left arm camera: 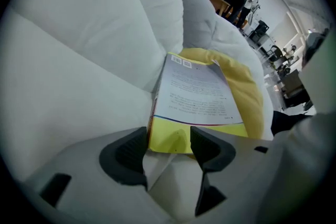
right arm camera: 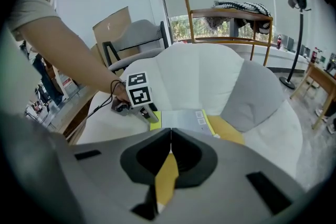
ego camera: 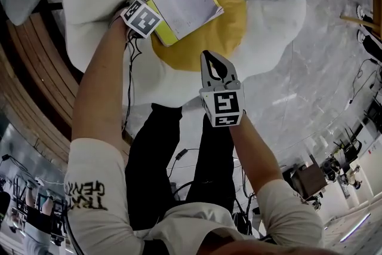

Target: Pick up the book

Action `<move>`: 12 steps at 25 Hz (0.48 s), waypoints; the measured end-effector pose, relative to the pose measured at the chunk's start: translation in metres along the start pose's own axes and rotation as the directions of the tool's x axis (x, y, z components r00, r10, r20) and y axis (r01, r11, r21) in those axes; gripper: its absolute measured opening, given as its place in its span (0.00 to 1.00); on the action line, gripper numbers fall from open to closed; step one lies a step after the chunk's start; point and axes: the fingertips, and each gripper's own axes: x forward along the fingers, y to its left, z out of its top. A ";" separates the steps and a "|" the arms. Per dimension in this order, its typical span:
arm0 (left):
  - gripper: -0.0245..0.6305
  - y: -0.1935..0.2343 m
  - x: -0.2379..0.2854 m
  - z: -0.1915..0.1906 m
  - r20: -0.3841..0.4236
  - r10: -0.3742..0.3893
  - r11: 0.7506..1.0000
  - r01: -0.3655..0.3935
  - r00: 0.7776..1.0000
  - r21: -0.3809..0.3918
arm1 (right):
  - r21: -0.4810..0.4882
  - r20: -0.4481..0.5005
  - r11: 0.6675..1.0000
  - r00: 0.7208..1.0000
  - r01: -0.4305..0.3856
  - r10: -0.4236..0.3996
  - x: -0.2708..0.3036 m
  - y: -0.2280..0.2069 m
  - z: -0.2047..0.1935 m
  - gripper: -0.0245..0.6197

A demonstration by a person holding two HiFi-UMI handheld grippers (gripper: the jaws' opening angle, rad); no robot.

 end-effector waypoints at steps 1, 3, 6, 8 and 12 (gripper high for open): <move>0.45 -0.007 -0.002 -0.004 -0.024 -0.044 0.999 0.044 0.999 0.005 | -0.001 0.003 1.000 1.000 -0.004 0.004 -0.001 0.003 0.001 0.08; 0.39 -0.030 0.001 -0.022 -0.102 -0.154 0.988 0.157 0.983 0.015 | -0.004 0.005 1.000 1.000 -0.016 0.016 -0.002 0.008 0.004 0.08; 0.38 -0.053 0.010 -0.044 -0.222 -0.202 0.970 0.227 0.954 0.091 | -0.013 0.012 0.999 0.999 -0.032 0.032 -0.002 0.012 0.009 0.08; 0.38 -0.052 0.015 -0.044 -0.235 -0.202 0.971 0.226 0.951 0.082 | -0.018 0.016 0.999 0.999 -0.037 0.037 -0.001 0.012 0.008 0.08; 0.37 -0.047 0.024 -0.044 -0.242 -0.202 0.977 0.213 0.949 0.024 | -0.013 0.009 0.999 0.999 -0.032 0.032 -0.003 0.006 -0.002 0.08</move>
